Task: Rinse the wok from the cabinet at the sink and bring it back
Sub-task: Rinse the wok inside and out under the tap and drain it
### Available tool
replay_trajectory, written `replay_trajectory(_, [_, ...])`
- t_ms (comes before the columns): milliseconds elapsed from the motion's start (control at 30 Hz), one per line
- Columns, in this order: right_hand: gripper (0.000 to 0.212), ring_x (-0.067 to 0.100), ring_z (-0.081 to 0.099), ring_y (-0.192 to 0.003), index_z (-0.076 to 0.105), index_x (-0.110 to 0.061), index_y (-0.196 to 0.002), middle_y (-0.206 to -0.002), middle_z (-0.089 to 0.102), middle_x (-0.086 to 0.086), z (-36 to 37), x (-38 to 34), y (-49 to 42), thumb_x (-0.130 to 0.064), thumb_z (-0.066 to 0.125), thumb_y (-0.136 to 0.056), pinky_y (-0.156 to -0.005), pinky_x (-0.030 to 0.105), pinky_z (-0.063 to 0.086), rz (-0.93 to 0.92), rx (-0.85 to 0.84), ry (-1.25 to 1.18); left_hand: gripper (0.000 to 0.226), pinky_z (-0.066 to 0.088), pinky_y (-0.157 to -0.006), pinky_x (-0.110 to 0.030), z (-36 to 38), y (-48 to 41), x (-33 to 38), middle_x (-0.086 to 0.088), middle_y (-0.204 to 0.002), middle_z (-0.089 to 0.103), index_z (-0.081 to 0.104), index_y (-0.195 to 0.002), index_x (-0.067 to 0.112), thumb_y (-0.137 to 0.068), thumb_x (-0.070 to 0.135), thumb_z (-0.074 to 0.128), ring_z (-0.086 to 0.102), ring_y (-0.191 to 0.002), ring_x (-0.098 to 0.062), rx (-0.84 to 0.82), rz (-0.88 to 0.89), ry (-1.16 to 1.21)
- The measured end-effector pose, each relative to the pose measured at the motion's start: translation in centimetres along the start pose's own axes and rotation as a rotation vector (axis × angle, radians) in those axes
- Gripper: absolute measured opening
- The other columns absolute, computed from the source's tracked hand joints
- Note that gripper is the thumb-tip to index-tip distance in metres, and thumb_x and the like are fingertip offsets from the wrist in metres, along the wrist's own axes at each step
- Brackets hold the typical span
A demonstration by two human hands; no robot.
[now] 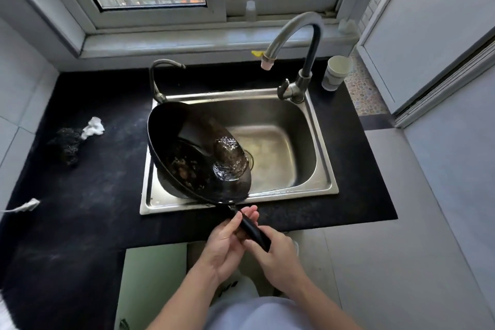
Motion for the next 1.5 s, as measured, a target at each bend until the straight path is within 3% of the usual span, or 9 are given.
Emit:
replay_trajectory(200, [0.010,0.000,0.057,-0.062,0.073,-0.030,-0.097,-0.069,0.068,-0.013,-0.7,1.2,-0.2,-0.032,0.074,-0.088,-0.059,0.013,0.041,0.004,-0.011,-0.127,0.019,0.058,-0.082,-0.027,1.1,-0.3,-0.5,-0.013,-0.097,0.072,0.067,-0.106,-0.001,-0.093,0.010,0.058,0.070,-0.089,-0.018,0.063,0.071,-0.164])
replay_trajectory(333, [0.016,0.000,0.060,-0.058,0.067,-0.041,-0.094,-0.071,0.071,-0.018,-1.0,1.3,-0.2,-0.032,0.077,-0.086,-0.058,0.014,0.043,0.034,0.008,-0.199,0.013,0.054,-0.091,-0.037,1.6,-0.5,-1.2,-0.013,-0.090,0.073,0.069,-0.096,0.001,-0.092,0.011,0.062,0.069,-0.088,-0.020,0.113,0.129,-0.217])
replay_trajectory(500, [0.011,0.010,0.059,-0.044,0.069,-0.043,-0.092,-0.055,0.066,-0.006,-1.5,1.5,-0.5,-0.034,0.074,-0.088,-0.045,0.027,0.047,0.030,0.001,-0.256,0.016,0.057,-0.079,-0.029,2.4,-0.8,-1.4,-0.015,-0.088,0.070,0.066,-0.099,0.000,-0.084,0.005,0.069,0.069,-0.082,-0.019,0.145,0.207,-0.264])
replay_trajectory(633, [0.009,0.025,0.059,-0.041,0.071,-0.033,-0.098,-0.051,0.064,0.005,-2.0,1.7,-0.8,-0.027,0.072,-0.091,-0.037,0.027,0.046,0.040,-0.048,-0.320,0.020,0.057,-0.069,-0.025,2.9,-0.8,-1.5,-0.016,-0.086,0.070,0.065,-0.102,-0.003,-0.083,0.002,0.071,0.069,-0.081,-0.021,0.206,0.246,-0.318])
replay_trajectory(800, [0.009,0.007,0.049,-0.034,0.073,-0.015,-0.101,-0.048,0.057,-0.002,-2.5,1.7,-1.1,-0.020,0.069,-0.095,-0.039,0.021,0.039,0.014,-0.101,-0.367,0.019,0.057,-0.067,-0.025,3.1,-0.7,-1.3,-0.012,-0.079,0.074,0.066,-0.100,-0.004,-0.084,0.002,0.072,0.071,-0.078,-0.020,0.265,0.290,-0.397])
replay_trajectory(1067, [0.008,0.014,0.042,-0.035,0.074,-0.017,-0.100,-0.046,0.049,0.003,-2.0,1.5,-1.4,-0.018,0.066,-0.097,-0.034,0.021,0.032,0.074,-0.141,-0.533,0.014,0.058,-0.080,-0.036,3.3,-0.6,-0.9,-0.013,-0.079,0.075,0.072,-0.090,0.000,-0.081,0.010,0.077,0.071,-0.079,-0.021,0.337,0.338,-0.545])
replay_trajectory(1300, [0.015,0.014,0.038,-0.033,0.070,-0.005,-0.095,-0.045,0.045,0.006,-1.9,1.7,-1.3,-0.019,0.064,-0.097,-0.034,0.021,0.031,0.124,-0.148,-0.580,0.008,0.058,-0.068,-0.028,4.2,-0.2,-0.7,-0.013,-0.079,0.076,0.072,-0.082,0.005,-0.081,0.011,0.077,0.072,-0.076,-0.019,0.345,0.348,-0.590])
replay_trajectory(1500, [0.013,0.016,0.038,-0.037,0.072,-0.009,-0.099,-0.049,0.044,0.008,-1.7,1.6,-1.2,-0.019,0.065,-0.097,-0.034,0.021,0.031,0.130,-0.155,-0.604,0.007,0.060,-0.073,-0.032,4.2,0.0,-0.5,-0.013,-0.079,0.076,0.072,-0.078,0.009,-0.080,0.012,0.078,0.072,-0.076,-0.019,0.352,0.349,-0.612])
Point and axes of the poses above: each hand's wrist, its own y-axis away from the middle knuckle, its own z-axis out of the palm, x = y × z, the point moved 1 cm from there along -y, towards the middle knuckle
